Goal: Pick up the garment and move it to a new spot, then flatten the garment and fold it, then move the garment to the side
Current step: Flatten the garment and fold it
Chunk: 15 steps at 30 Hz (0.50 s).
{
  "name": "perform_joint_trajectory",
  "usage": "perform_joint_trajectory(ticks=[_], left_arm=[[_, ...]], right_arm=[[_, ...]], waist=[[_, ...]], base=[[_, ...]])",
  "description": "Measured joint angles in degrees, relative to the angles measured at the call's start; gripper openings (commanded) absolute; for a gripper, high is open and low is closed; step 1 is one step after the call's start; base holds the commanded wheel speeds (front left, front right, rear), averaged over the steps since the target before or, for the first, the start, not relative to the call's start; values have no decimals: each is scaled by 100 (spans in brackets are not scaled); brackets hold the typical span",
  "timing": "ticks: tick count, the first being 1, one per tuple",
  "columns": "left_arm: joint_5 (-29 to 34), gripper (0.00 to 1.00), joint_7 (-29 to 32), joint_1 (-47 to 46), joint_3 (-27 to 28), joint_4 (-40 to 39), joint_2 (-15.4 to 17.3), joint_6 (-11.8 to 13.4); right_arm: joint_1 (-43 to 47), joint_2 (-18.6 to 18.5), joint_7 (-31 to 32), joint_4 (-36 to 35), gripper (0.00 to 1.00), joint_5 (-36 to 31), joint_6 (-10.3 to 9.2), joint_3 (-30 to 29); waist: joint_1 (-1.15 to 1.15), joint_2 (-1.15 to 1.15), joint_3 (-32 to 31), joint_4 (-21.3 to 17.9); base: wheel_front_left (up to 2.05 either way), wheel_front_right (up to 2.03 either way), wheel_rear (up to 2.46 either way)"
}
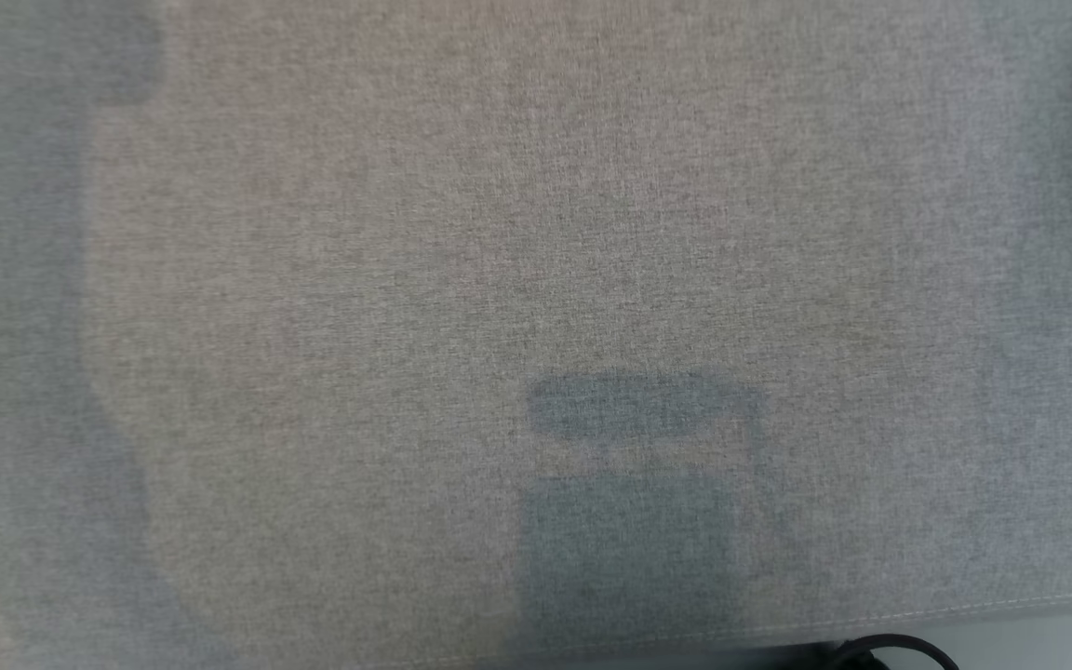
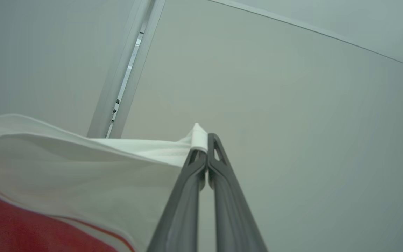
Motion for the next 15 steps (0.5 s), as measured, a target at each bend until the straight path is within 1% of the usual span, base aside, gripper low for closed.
perform_joint_trajectory(ticks=[3, 5, 6, 7, 11, 15], left_arm=[[-202, 0, -16, 563, -35, 118, -18, -10], [-385, 0, -16, 1104, -27, 130, -88, -13], [-466, 0, -16, 1405, 66, 124, -156, -14], [-554, 0, -16, 1701, 153, 122, -211, -14], [-698, 0, -16, 2970, 588, -59, -485, -14], [-725, 0, -24, 4149, 913, -123, -768, -14]], right_arm=[[694, 31, -74, 100, 0, 431, 0, 174], [1293, 18, -108, 66, 0, 765, 0, 355], [1616, 15, -110, -7, 0, 979, 0, 367], [1935, 7, -115, -115, 0, 1201, 0, 410], [3431, -68, -135, -962, 0, 1922, 0, 531], [5030, -76, -134, -1440, 0, 2310, 0, 626]], waist=[[1, 0, 234, -65], [1, 0, 358, -121], [1, 0, 411, -154], [0, 0, 449, -191], [0, 0, 463, -317], [-1, 0, 267, -391]], base=[[0, 0, 0], [0, 0, 0], [0, 0, 0], [0, 0, 0], [0, 0, 0], [0, 0, 0]])
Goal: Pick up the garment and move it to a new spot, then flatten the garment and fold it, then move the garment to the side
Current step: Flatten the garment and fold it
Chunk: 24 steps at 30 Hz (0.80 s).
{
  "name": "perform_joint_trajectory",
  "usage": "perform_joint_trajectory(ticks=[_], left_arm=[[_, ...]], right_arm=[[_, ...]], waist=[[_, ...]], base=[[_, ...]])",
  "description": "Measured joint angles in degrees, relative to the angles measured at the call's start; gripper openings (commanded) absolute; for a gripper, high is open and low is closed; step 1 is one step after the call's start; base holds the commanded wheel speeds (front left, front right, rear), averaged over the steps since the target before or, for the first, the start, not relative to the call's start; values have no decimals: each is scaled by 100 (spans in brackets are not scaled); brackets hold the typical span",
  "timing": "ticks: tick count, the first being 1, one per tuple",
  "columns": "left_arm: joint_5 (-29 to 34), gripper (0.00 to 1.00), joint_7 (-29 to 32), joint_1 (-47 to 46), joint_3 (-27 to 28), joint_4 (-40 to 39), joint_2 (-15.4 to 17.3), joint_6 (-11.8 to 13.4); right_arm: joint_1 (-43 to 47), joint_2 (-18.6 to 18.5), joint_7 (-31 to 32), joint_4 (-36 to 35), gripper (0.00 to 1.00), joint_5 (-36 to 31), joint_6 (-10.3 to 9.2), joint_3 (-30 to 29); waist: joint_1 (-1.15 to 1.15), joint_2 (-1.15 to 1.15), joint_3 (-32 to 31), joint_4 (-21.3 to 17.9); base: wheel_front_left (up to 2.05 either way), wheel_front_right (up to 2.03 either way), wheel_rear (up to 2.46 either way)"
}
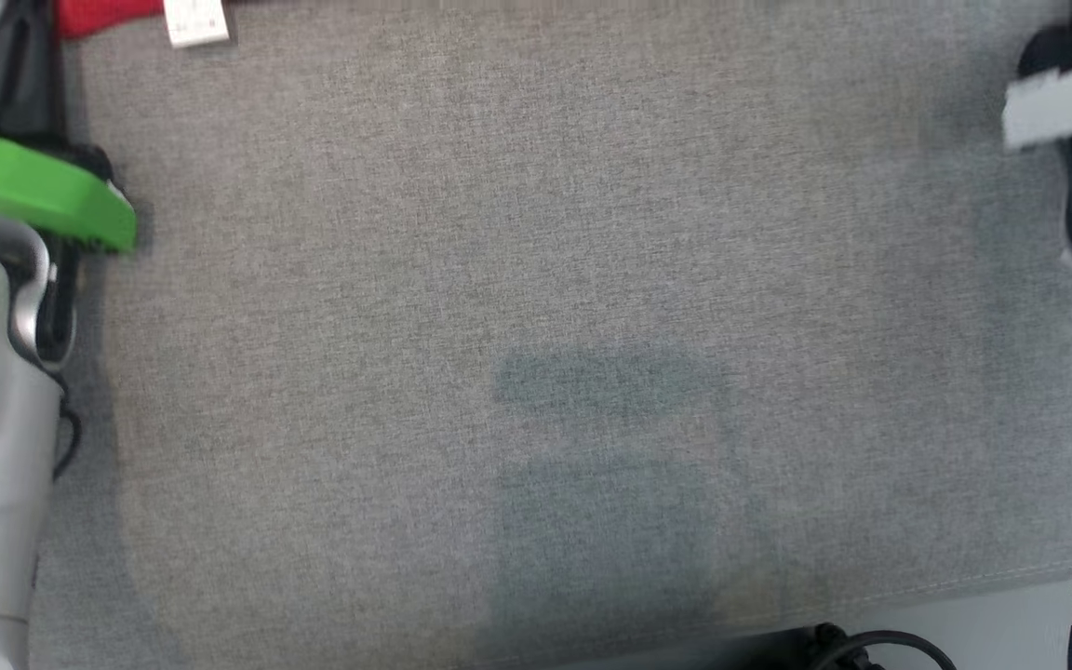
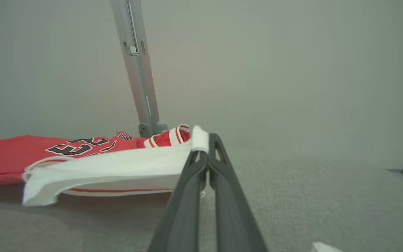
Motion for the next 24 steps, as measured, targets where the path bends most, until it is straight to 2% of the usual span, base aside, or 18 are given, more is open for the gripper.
perform_joint_trajectory(ticks=[4, 8, 11, 18, 24], left_arm=[[-44, 0, -13, 841, 342, -8, -219, 0], [-36, 0, -14, 1653, 847, 10, -463, -4], [70, 0, -12, 2241, 1183, 7, -713, -8], [203, 0, -14, 3428, 1590, 37, -1261, -10], [274, 0, -12, 4365, 1640, -8, -1524, -10]], right_arm=[[1272, 188, -1, -192, 0, 338, 0, -45], [2198, 321, -1, -123, 0, 409, 2, -25], [2705, 409, 0, 30, 0, 347, 7, -144], [3672, 605, 0, 297, 0, 157, 7, -333], [4407, 617, -1, 533, 0, 32, 7, -253]], waist=[[-1, 0, -335, -52], [-2, 0, -772, -65], [-2, 0, -1120, -75], [-2, 0, -1932, -76], [-2, 0, -2605, -29]], base=[[0, 0, 0], [0, 0, 0], [0, 0, 0], [0, 0, 0], [0, 0, 0]])
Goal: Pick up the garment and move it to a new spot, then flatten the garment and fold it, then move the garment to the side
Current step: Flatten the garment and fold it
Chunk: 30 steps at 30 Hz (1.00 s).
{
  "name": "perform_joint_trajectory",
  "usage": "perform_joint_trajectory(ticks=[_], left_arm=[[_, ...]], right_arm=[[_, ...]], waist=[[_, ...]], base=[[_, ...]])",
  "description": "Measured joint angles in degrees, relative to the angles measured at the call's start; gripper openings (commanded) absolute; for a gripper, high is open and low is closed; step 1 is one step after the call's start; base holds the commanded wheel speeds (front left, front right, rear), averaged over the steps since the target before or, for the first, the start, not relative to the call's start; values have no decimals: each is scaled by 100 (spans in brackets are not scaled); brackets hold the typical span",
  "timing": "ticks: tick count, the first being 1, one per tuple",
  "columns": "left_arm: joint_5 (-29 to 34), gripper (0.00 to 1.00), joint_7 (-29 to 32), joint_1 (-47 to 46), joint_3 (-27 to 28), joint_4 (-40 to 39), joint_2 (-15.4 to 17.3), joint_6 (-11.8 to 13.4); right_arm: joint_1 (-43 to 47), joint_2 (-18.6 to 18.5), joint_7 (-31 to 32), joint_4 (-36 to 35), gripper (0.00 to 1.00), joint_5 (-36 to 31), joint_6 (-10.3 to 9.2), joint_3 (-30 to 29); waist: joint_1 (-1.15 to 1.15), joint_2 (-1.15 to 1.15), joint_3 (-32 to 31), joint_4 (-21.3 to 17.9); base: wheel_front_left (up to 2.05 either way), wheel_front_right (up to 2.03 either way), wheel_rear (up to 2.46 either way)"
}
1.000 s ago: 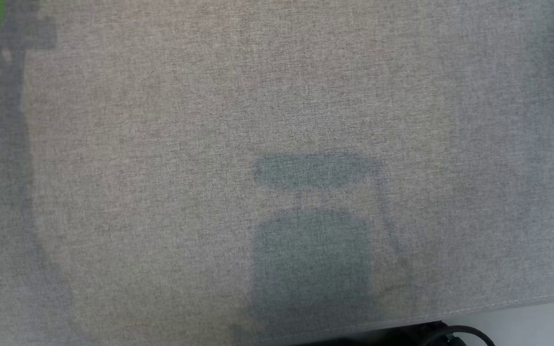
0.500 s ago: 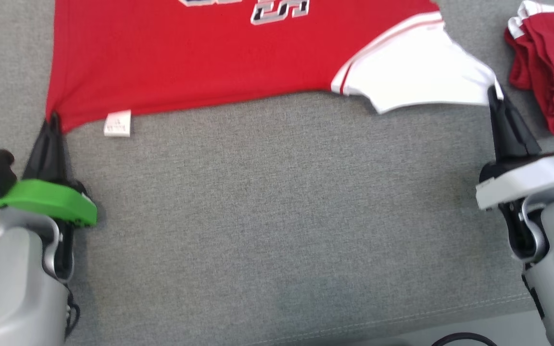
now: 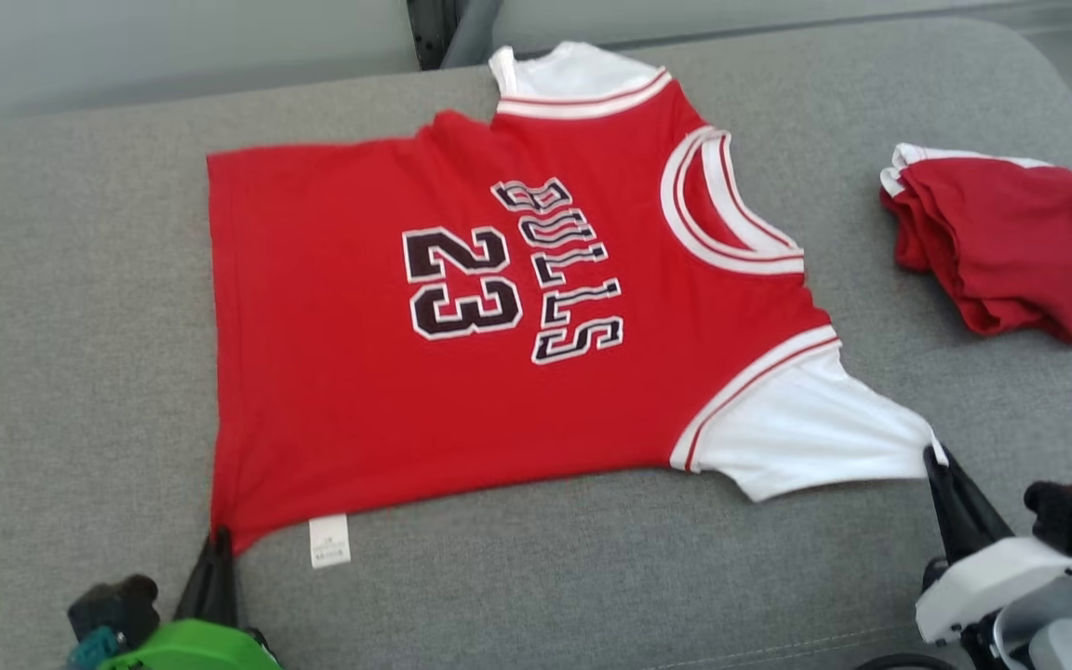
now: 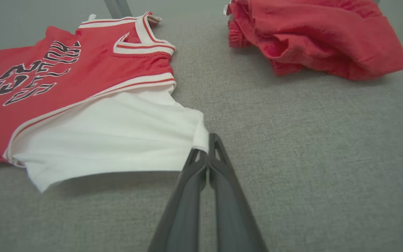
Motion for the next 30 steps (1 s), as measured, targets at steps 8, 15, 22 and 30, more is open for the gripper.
perform_joint_trajectory(ticks=[8, 15, 22, 30], left_arm=[[26, 0, 9, 942, -25, -187, -224, 1], [7, 0, 9, 1324, -18, -477, -346, 1], [21, 0, 10, 1292, -101, -920, -368, 8], [-100, 0, 10, 606, -364, -1383, -230, 9]], right_arm=[[766, -60, -1, 231, 0, 80, -3, 222], [999, -98, -1, 160, 0, 213, -5, 215], [933, -107, -1, -207, 0, 272, -8, 198], [-68, -83, -4, -267, 0, 219, -8, 319]], waist=[[0, 0, -750, 105], [0, 0, -1035, 270], [0, 0, -972, 354], [0, 0, -665, 358]], base=[[0, 0, 0], [0, 0, 0], [0, 0, 0], [0, 0, 0]])
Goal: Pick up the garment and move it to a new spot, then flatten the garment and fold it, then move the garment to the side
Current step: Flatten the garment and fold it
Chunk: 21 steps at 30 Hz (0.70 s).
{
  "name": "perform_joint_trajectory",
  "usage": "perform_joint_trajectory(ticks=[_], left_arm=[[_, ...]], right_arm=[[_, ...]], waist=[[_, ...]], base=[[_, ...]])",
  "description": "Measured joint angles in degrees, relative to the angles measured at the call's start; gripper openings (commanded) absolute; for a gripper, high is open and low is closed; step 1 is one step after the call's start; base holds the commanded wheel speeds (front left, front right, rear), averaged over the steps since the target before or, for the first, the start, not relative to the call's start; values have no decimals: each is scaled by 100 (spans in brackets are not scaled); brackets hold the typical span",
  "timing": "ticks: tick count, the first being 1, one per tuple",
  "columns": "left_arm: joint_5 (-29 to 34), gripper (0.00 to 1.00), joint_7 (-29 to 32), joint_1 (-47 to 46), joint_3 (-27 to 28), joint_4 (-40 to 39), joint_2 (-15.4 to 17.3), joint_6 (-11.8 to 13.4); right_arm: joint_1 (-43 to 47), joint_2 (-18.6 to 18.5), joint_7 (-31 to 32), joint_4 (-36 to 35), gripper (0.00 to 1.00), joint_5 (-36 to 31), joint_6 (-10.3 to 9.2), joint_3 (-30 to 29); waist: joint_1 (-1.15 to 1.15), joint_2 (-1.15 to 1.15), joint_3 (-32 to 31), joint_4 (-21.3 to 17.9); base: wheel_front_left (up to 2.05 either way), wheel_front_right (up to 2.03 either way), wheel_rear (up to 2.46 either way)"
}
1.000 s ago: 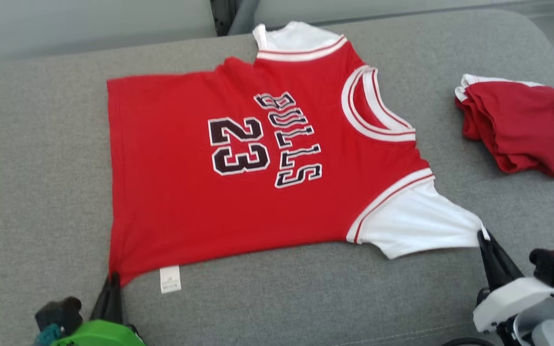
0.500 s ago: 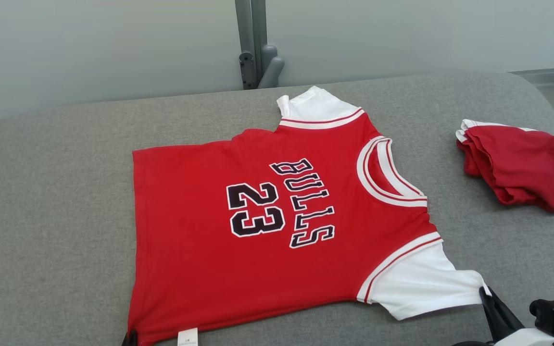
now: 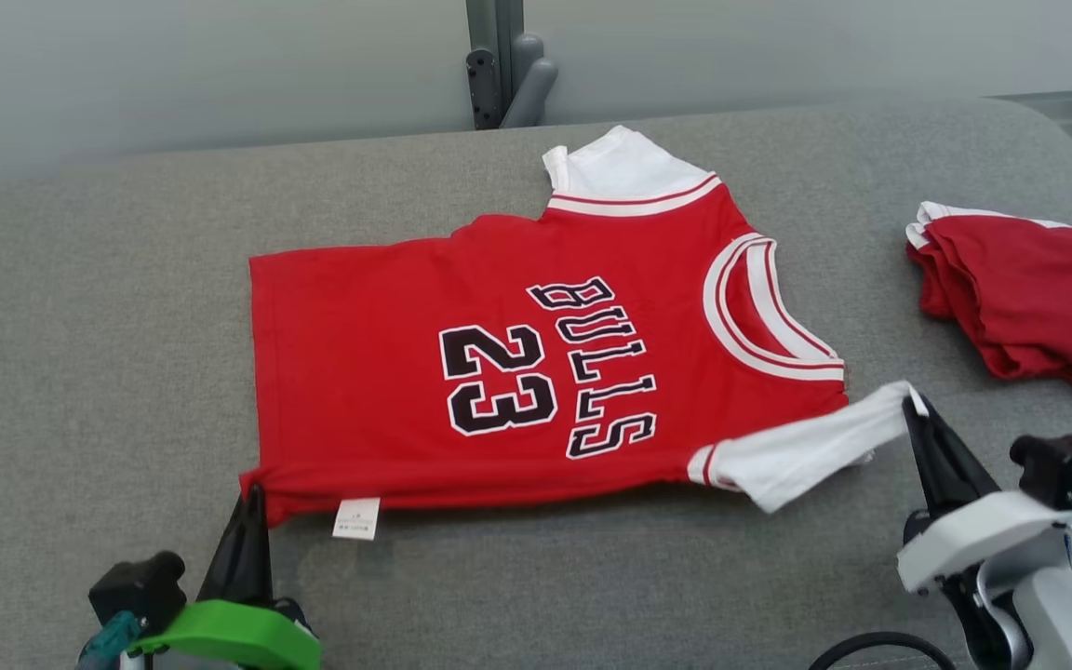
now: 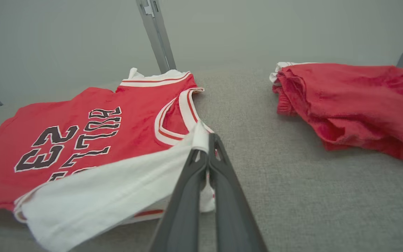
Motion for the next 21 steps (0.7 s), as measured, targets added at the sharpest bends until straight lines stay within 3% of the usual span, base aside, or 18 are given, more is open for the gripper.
perform_joint_trajectory(ticks=[12, 21], left_arm=[[204, 0, 0, -1313, -126, 688, 77, 0], [368, 0, 0, -1979, -67, 1003, 64, 0]], right_arm=[[-1750, 58, -1, 966, 0, -328, 0, -3], [-2556, 83, -2, 1406, 0, -567, 0, 108]], waist=[[0, 0, 656, 136], [1, 0, 1173, 287]], base=[[0, 0, 0], [0, 0, 0]])
